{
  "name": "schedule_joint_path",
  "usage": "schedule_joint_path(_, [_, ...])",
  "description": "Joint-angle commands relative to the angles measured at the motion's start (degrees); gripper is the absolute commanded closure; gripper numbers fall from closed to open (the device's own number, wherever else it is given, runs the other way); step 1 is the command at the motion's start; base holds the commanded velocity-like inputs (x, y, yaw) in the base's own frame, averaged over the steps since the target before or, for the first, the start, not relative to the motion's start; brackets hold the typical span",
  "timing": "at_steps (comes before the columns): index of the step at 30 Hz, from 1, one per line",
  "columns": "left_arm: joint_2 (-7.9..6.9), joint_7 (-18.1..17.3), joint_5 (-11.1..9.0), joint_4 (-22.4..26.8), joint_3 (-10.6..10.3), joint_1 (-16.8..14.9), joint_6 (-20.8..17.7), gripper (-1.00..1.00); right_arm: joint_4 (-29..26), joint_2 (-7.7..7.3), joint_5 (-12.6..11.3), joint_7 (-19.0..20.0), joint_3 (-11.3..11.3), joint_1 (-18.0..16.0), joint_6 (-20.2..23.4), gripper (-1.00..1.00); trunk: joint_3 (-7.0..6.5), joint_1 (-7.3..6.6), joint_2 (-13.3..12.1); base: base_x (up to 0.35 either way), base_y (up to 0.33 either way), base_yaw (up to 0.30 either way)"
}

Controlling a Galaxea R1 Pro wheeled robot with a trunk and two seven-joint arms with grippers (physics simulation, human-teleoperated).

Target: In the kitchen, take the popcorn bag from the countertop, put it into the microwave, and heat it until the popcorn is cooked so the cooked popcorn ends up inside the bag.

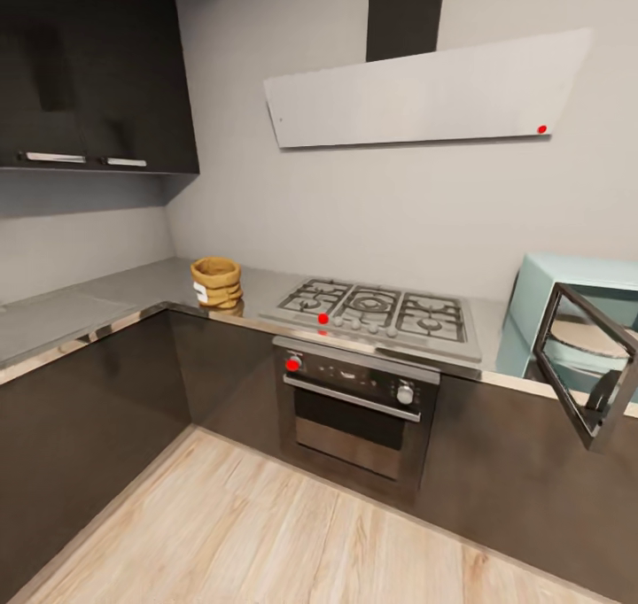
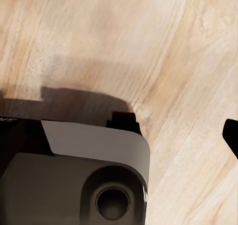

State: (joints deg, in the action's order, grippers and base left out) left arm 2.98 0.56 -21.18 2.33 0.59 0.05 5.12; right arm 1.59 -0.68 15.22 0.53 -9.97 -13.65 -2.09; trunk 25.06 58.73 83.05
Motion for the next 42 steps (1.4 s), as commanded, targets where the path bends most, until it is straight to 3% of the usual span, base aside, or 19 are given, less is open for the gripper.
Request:
schedule_joint_path(1, [0.06, 0.06, -0.24, 0.04, 0.07, 0.01, 0.12, -1.00, 0.17, -0.03, 0.51, 0.04, -0.49, -0.09, -0.24, -1.00, 0.05, 0.00, 0.03, 0.000, 0.000, 0.280])
schedule_joint_path(21, [0.17, 0.15, -0.44, 0.04, 0.20, -0.02, 0.07, -1.00, 0.17, -0.27, 0.46, 0.06, -0.57, -0.10, -0.26, -1.00, 0.05, 0.00, 0.03, 0.000, 0.000, 0.280])
schedule_joint_path(29, [0.11, 0.08, -3.70, 0.04, 0.12, 0.01, 0.07, -1.00, 0.17, -0.29, 0.25, 0.09, -0.57, -0.10, -0.20, -1.00, 0.05, 0.00, 0.03, 0.000, 0.000, 0.280])
schedule_joint_path(42, [0.10, 0.04, -3.86, 0.04, 0.05, -0.01, 0.07, -1.00, 0.17, -0.32, 0.25, 0.09, -0.56, -0.11, -0.20, -1.00, 0.05, 0.00, 0.03, 0.010, 0.000, 0.234])
